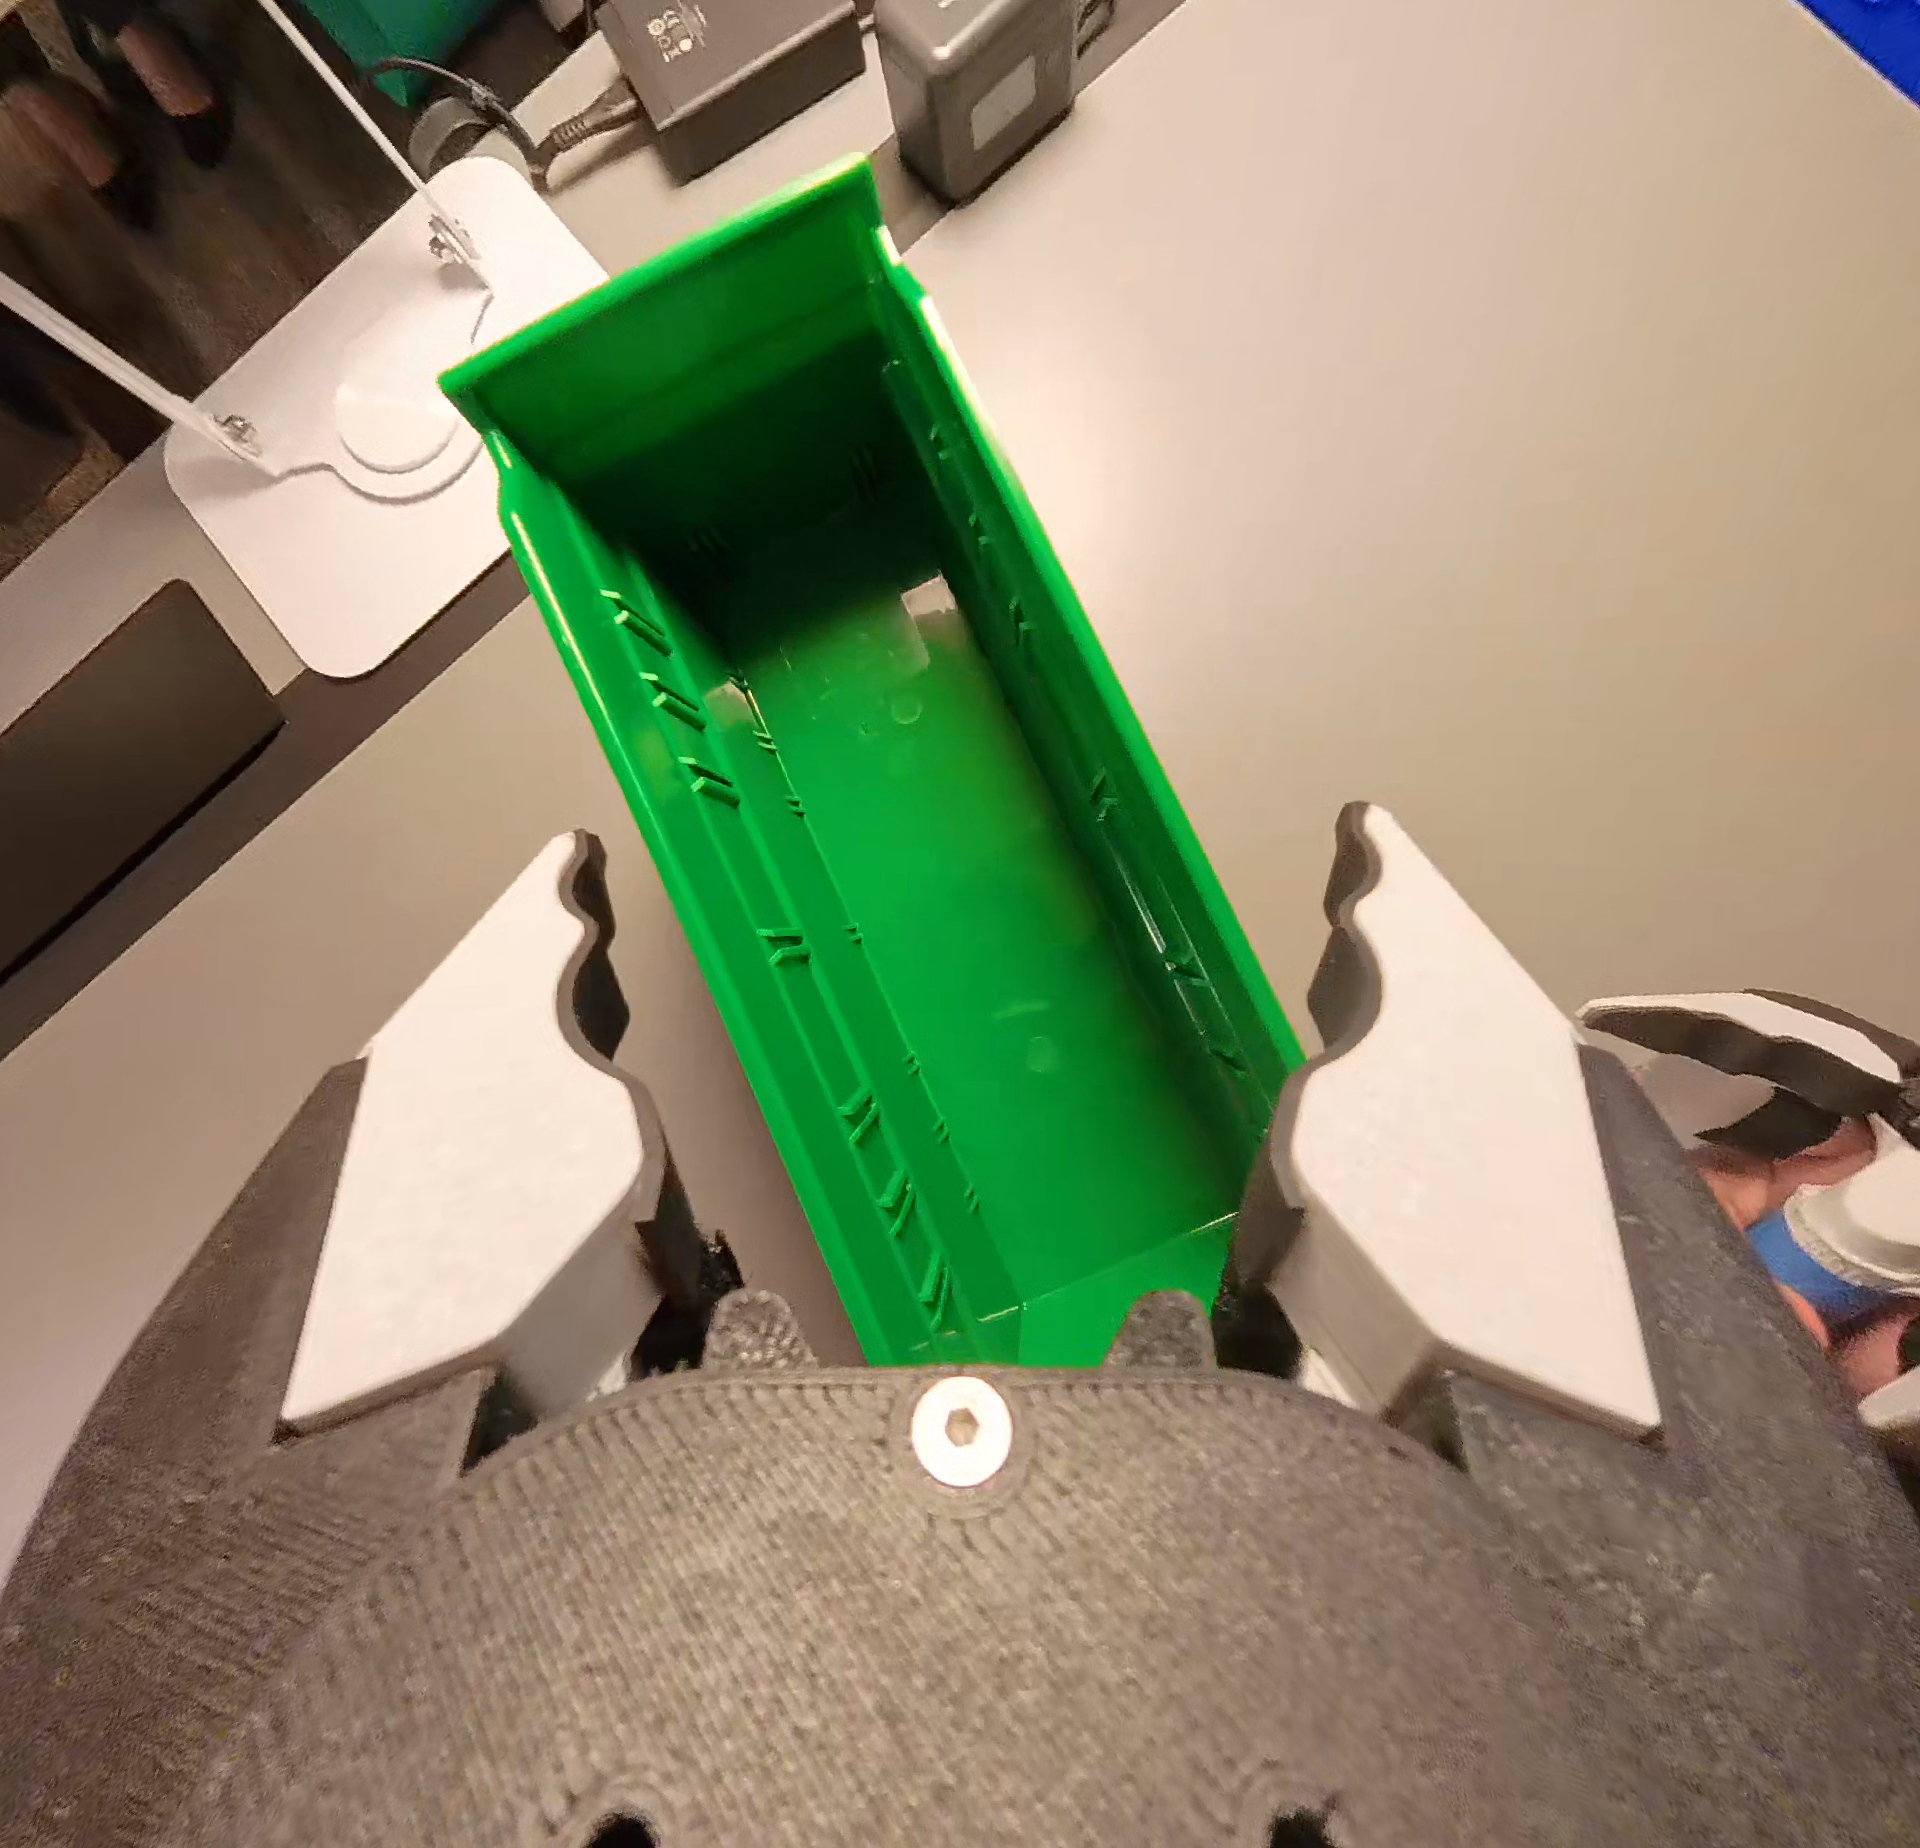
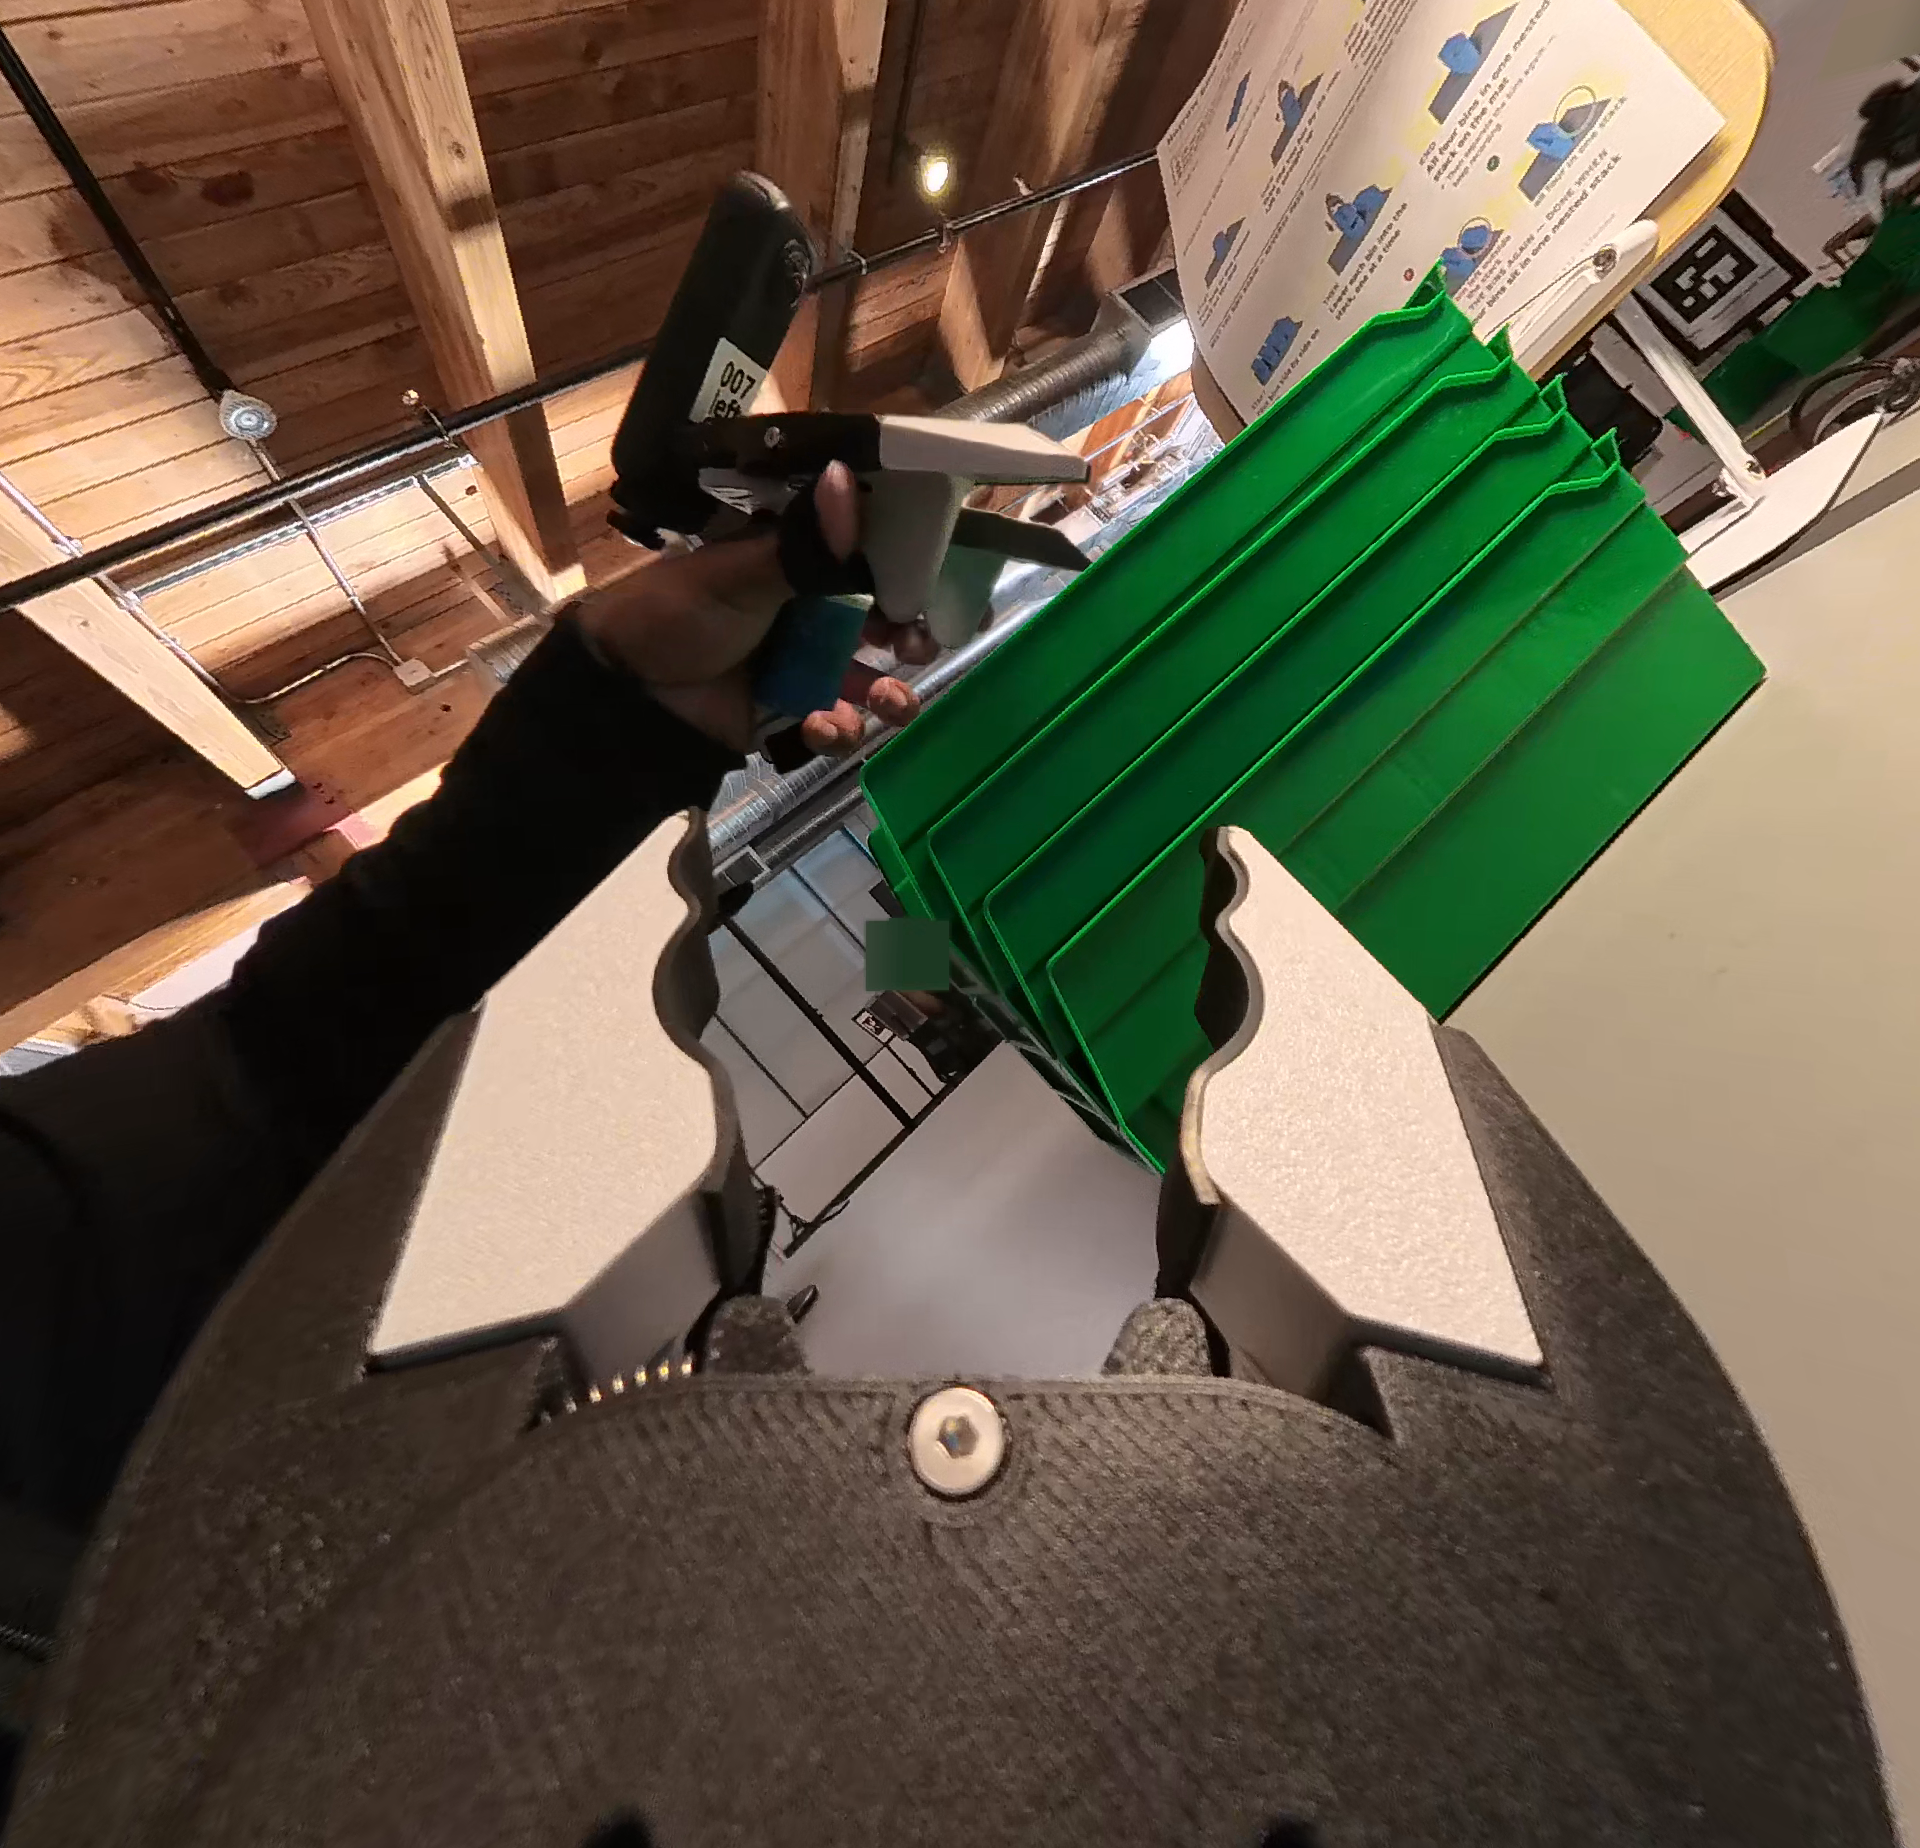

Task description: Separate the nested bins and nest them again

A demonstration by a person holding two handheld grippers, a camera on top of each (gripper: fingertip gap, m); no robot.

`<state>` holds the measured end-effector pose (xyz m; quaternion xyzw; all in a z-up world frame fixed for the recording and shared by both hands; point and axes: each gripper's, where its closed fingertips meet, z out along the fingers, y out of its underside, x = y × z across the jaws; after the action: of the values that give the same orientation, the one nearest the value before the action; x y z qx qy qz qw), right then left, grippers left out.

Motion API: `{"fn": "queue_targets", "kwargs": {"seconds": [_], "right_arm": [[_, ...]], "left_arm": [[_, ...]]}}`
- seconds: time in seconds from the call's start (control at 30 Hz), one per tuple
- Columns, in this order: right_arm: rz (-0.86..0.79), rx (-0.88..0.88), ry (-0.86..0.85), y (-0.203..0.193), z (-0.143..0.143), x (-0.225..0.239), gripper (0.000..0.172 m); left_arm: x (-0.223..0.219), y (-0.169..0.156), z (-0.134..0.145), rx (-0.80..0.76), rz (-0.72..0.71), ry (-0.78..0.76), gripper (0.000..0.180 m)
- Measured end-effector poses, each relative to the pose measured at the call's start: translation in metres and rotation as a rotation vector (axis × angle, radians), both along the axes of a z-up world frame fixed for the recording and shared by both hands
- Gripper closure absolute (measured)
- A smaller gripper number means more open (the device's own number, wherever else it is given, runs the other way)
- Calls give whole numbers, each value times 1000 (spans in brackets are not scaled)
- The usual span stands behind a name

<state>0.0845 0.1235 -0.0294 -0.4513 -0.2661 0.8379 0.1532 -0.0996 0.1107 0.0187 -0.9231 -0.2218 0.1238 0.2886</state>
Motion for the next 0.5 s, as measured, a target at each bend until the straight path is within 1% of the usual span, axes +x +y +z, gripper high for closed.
{"fn": "queue_targets", "kwargs": {"seconds": [0.1, 0.23, 0.4, 0.5], "right_arm": [[6, -11, 5, 1, 0, 1, 78], [11, -17, 6, 1, 1, 1, 78], [17, -24, 10, 2, 1, 1, 78], [18, -28, 12, 2, 1, 2, 78]], "left_arm": [[-4, -4, 1, -24, 27, 15, 42], [-7, -8, -11, -43, 75, -26, 35], [-8, -11, -33, -86, 98, -82, 42], [-5, -9, -36, -83, 92, -109, 49]]}}
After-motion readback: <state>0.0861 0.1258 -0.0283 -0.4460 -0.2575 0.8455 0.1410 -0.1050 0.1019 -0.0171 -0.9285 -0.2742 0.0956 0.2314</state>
